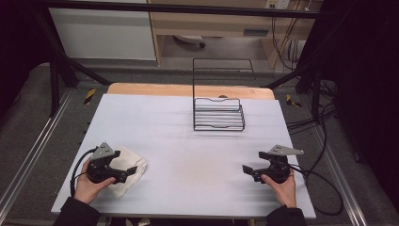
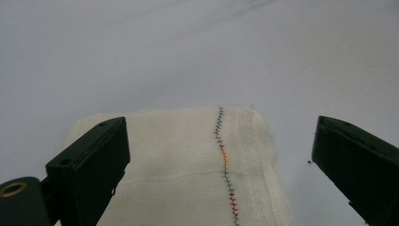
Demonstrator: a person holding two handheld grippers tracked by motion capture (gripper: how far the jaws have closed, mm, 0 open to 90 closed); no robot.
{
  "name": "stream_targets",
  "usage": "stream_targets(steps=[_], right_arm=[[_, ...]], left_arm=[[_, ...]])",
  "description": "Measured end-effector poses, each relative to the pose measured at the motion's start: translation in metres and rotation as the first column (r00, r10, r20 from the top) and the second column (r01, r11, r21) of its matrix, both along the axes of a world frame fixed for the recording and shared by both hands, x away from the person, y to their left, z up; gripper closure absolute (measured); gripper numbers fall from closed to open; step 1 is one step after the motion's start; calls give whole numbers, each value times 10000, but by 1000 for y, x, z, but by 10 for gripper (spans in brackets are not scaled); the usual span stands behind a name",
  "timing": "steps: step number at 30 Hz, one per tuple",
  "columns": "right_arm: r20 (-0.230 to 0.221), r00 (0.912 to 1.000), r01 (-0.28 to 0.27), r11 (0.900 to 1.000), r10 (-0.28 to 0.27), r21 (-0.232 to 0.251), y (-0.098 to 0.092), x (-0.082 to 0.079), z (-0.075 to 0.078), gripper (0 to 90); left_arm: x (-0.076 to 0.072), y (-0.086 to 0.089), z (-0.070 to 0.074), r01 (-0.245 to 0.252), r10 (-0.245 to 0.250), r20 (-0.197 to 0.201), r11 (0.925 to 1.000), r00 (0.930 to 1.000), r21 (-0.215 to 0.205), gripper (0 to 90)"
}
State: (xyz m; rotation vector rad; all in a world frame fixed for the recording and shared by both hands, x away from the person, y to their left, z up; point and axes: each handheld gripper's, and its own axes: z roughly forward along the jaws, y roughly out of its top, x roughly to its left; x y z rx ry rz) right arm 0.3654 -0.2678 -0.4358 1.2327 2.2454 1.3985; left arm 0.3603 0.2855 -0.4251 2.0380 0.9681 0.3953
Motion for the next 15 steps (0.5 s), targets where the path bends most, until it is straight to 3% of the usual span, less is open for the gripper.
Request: stream_targets(steps=[15], right_arm=[[-22, 10000, 16, 10000, -16, -64, 1, -1, 0, 8]], left_arm=[[-1, -10, 2, -5, 5, -41, 10000, 10000, -1, 68]])
